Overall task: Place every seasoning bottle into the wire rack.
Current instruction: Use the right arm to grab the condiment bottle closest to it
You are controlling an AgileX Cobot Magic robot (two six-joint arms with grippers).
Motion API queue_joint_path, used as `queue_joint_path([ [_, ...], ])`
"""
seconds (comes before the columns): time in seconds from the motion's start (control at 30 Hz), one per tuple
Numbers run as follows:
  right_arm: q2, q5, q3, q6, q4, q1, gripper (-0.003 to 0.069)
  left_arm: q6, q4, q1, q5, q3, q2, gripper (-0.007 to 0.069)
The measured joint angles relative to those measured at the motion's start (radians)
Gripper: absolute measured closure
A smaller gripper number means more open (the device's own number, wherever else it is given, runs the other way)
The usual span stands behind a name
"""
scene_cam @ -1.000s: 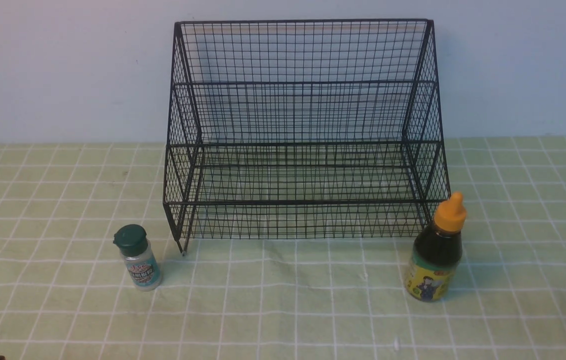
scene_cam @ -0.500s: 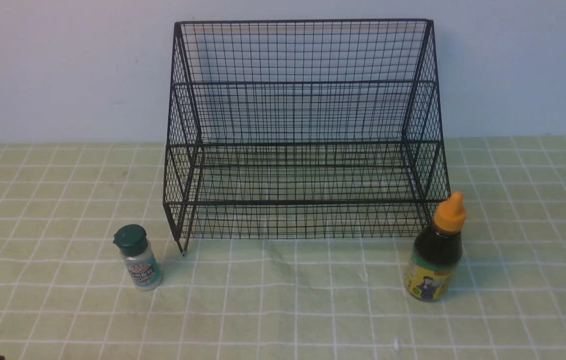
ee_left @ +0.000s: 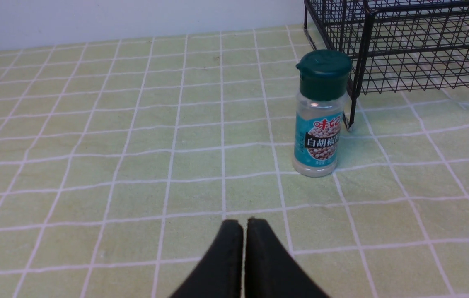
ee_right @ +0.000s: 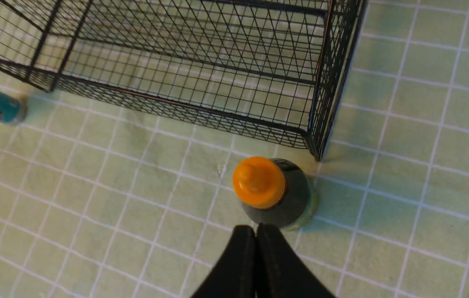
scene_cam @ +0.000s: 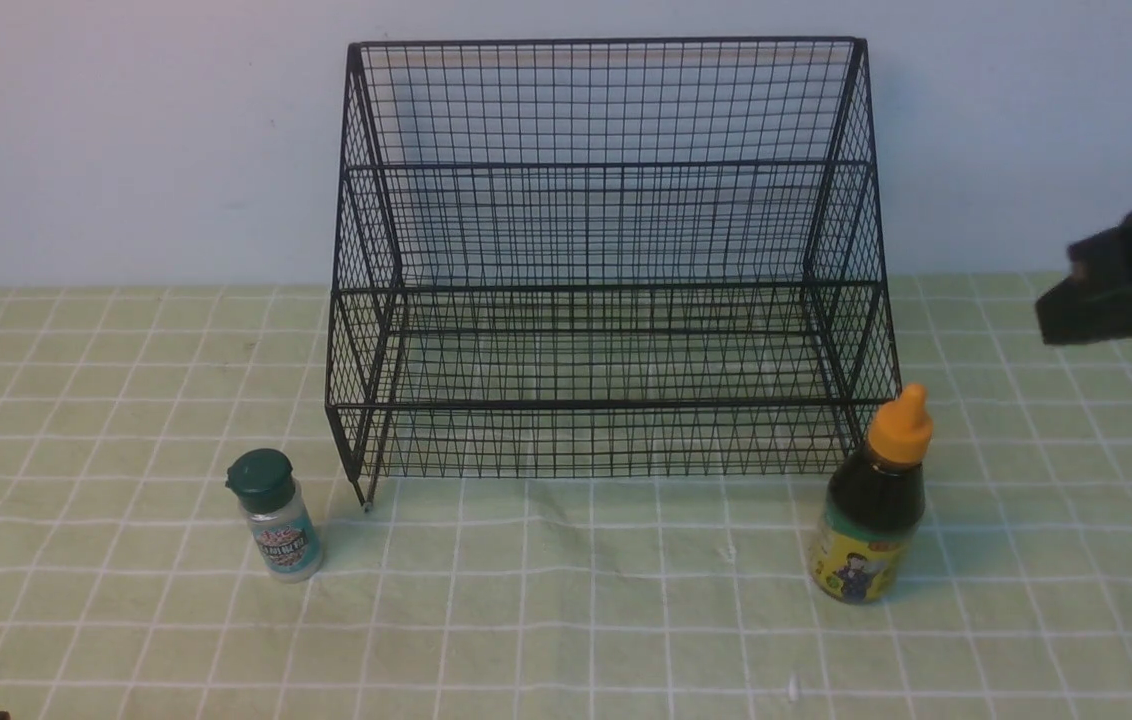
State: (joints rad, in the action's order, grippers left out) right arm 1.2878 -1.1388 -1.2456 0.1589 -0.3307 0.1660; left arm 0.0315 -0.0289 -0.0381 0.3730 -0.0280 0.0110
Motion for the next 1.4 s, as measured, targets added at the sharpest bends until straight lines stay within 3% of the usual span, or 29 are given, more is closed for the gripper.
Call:
queue_joint_path([
  [0.17, 0.088, 0.002, -0.016, -0.147, 0.155, 0.117, 0.0637, 0.0, 0.0, 0.0, 0.0, 0.0, 0.0, 0.0631],
  [0.3, 0.134, 0.01, -0.016, -0.211, 0.19, 0.142, 0.0546, 0.0, 0.0, 0.0, 0.0, 0.0, 0.0, 0.0631],
  [0.53, 0.216, 0.044, -0.016, -0.225, 0.189, 0.143, 0.0248, 0.0, 0.0, 0.0, 0.0, 0.0, 0.0, 0.0631],
  [0.57, 0.219, 0.045, -0.016, -0.225, 0.189, 0.143, 0.0239, 0.0, 0.0, 0.0, 0.0, 0.0, 0.0, 0.0631],
  [0.6, 0.244, 0.061, -0.016, -0.225, 0.188, 0.143, 0.0163, 0.0, 0.0, 0.0, 0.0, 0.0, 0.0, 0.0631],
  [0.73, 0.299, 0.1, -0.017, -0.225, 0.189, 0.143, 0.0077, 0.0, 0.0, 0.0, 0.0, 0.0, 0.0, 0.0631],
  [0.87, 0.348, 0.114, -0.017, -0.225, 0.192, 0.143, 0.0086, 0.0, 0.0, 0.0, 0.0, 0.0, 0.0, 0.0631],
  [0.93, 0.372, 0.114, -0.017, -0.219, 0.192, 0.143, 0.0166, 0.0, 0.0, 0.0, 0.0, 0.0, 0.0, 0.0631],
  [1.03, 0.381, 0.098, -0.018, -0.19, 0.188, 0.144, 0.0355, 0.0, 0.0, 0.0, 0.0, 0.0, 0.0, 0.0631],
  [1.4, 0.185, -0.05, -0.071, -0.159, 0.191, 0.144, 0.0344, 0.0, 0.0, 0.0, 0.0, 0.0, 0.0, 0.0631],
])
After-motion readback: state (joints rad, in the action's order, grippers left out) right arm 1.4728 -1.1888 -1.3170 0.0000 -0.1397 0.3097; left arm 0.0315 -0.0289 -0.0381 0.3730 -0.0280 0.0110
